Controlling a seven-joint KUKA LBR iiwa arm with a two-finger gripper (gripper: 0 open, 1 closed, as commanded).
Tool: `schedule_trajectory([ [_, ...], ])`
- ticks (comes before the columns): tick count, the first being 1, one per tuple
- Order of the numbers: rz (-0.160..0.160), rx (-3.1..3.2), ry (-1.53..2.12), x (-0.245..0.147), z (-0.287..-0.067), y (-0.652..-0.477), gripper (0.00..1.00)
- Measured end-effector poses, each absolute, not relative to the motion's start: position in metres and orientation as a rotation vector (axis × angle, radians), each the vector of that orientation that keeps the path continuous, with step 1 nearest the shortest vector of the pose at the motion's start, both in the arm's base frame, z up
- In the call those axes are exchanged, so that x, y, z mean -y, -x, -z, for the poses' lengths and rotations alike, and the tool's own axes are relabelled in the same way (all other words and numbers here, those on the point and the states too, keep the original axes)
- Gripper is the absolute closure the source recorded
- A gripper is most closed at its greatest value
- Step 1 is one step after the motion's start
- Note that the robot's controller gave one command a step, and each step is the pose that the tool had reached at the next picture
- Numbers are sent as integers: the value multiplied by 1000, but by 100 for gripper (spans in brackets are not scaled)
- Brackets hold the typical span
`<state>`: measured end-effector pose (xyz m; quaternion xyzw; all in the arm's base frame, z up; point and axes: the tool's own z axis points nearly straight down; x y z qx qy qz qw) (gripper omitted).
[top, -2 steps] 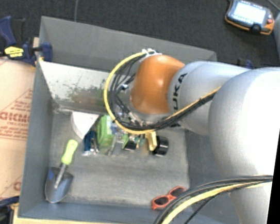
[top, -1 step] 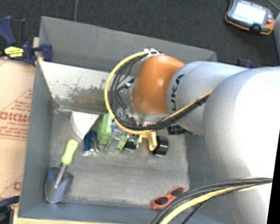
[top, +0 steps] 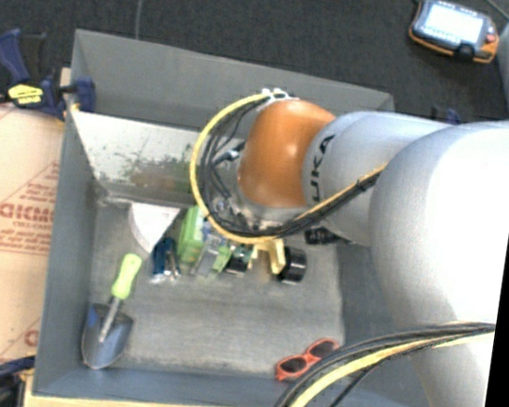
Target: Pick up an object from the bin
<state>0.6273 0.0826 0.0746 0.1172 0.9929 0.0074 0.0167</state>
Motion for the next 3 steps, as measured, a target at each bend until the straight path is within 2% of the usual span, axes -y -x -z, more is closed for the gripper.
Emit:
schedule_trajectory([
  [3, -24, -3085, -364, -82, -93, -627, 100],
])
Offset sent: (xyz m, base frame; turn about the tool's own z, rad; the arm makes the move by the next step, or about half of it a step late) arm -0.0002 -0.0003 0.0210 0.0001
